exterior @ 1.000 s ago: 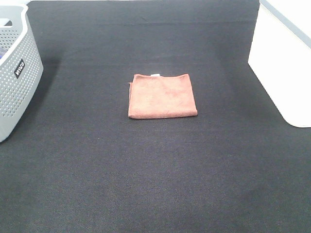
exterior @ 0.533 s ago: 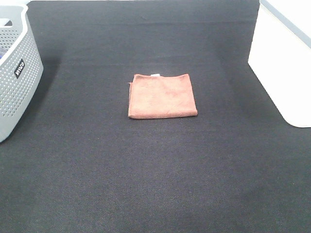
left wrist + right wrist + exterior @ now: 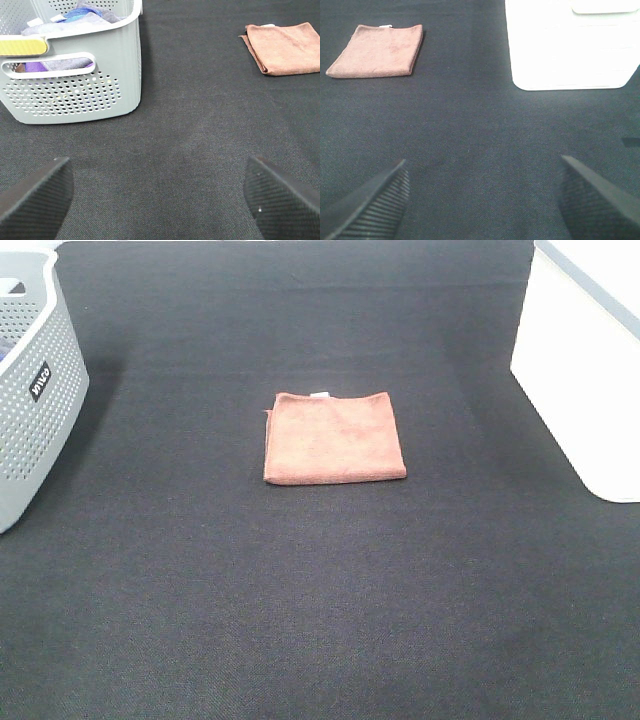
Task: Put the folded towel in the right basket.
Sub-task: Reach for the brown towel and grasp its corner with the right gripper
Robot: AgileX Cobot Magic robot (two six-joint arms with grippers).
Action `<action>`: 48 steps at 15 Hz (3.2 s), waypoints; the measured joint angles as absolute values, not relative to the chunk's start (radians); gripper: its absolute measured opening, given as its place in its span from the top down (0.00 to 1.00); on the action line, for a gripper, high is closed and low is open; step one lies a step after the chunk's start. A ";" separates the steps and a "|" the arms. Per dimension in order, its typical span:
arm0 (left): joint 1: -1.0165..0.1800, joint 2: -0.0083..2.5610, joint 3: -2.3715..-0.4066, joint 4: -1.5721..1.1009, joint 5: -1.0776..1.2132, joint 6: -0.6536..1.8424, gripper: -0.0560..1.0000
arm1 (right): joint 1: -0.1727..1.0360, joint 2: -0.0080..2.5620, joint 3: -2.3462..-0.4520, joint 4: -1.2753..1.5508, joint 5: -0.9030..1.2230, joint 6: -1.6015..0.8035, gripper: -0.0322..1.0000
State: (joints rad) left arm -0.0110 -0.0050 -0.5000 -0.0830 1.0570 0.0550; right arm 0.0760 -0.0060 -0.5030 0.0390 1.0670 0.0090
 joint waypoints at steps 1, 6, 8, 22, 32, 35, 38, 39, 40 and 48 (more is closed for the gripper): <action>-0.011 -0.005 -0.500 -0.083 1.057 0.055 0.12 | 0.076 -0.006 -0.503 0.039 1.067 0.009 0.24; -0.011 -0.005 -0.500 -0.083 1.057 0.055 0.12 | 0.076 -0.006 -0.503 0.039 1.067 0.009 0.24; -0.011 -0.005 -0.500 -0.083 1.057 0.055 0.12 | 0.076 -0.006 -0.503 0.039 1.067 0.009 0.24; -0.011 -0.005 -0.500 -0.083 1.057 0.055 0.12 | 0.076 0.059 -0.516 0.040 1.030 0.009 0.24; -0.011 -0.005 -0.500 -0.083 1.057 0.055 0.12 | 0.076 0.842 -0.781 0.079 0.624 -0.022 0.24; -0.011 -0.005 -0.500 -0.083 1.057 0.055 0.12 | 0.076 1.114 -0.959 0.149 0.639 -0.091 0.24; -0.011 -0.005 -0.500 -0.083 1.057 0.055 0.12 | 0.076 1.335 -1.137 0.251 0.717 -0.165 0.24; -0.011 -0.005 -0.500 -0.083 1.057 0.055 0.12 | 0.080 1.431 -1.210 0.299 0.745 -0.192 0.24; -0.011 -0.005 -0.500 -0.083 1.057 0.055 0.12 | 0.101 1.495 -1.247 0.303 0.757 -0.200 0.24; -0.011 -0.005 -0.500 -0.083 1.057 0.055 0.12 | 0.263 1.914 -1.490 0.417 0.759 -0.192 0.24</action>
